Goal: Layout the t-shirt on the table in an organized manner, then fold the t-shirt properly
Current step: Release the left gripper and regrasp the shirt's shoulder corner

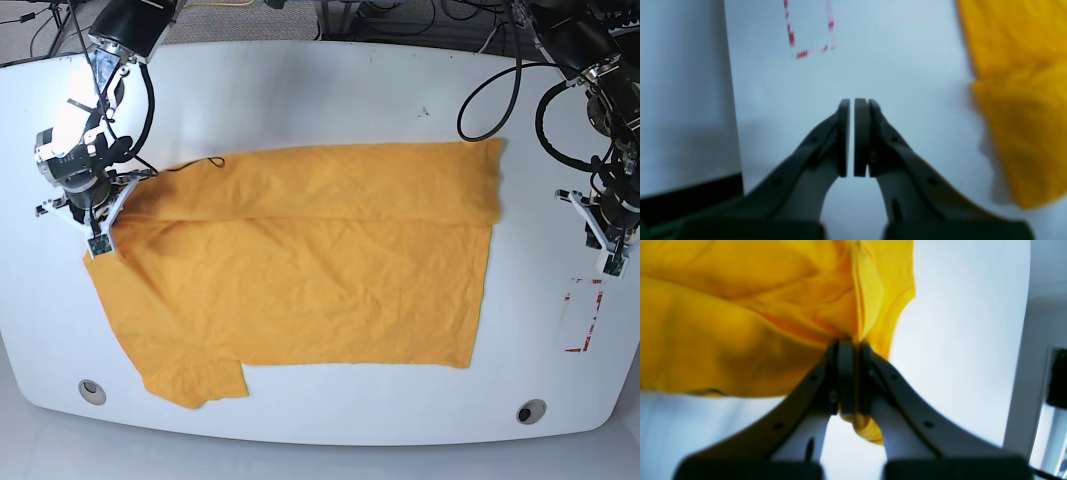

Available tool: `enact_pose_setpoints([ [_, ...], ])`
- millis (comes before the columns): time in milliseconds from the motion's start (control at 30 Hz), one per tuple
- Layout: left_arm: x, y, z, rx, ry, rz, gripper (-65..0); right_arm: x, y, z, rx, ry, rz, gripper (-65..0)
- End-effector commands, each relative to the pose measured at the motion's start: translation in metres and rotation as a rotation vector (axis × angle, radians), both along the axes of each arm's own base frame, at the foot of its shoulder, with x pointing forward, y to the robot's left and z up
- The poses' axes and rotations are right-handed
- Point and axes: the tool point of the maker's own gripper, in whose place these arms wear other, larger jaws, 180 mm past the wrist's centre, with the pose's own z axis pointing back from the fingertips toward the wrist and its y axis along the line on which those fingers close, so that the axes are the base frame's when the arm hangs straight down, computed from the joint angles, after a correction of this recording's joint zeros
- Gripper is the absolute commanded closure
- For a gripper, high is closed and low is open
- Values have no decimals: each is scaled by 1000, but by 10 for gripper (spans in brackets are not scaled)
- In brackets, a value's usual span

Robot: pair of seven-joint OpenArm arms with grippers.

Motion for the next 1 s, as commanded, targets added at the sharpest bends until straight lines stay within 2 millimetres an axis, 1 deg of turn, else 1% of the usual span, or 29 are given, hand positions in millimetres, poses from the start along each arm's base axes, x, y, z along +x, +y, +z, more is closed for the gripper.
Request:
enact_pose_setpoints([
  [0,2,9,15,38,-32,1,0,0,5,8,-1,-39,18,0],
  [233,-1,10,11,36,-19,-1,0,-15,17,-10,38,7,14,0],
  [300,1,4,9,37,-12,-20,0,-16,18,-12,40,11,14,0],
  [467,10,-23,0,31,10,-103,0,-16,18,-12,40,13,13,0],
  [667,16,-49,-8,-26,2,-130,0,-13,14,-8,25,6,13,0],
  [767,18,-67,-15,-51,11,-163,0,-10,6,-3,0,-2,14,0],
  [833,19,-76,-17,-60,14,-182,0,-10,2,-2,-9,2,14,0],
  [967,20,-86,-20,-73,18,-199,0,-11,-5,-7,-17,22,10,-5],
])
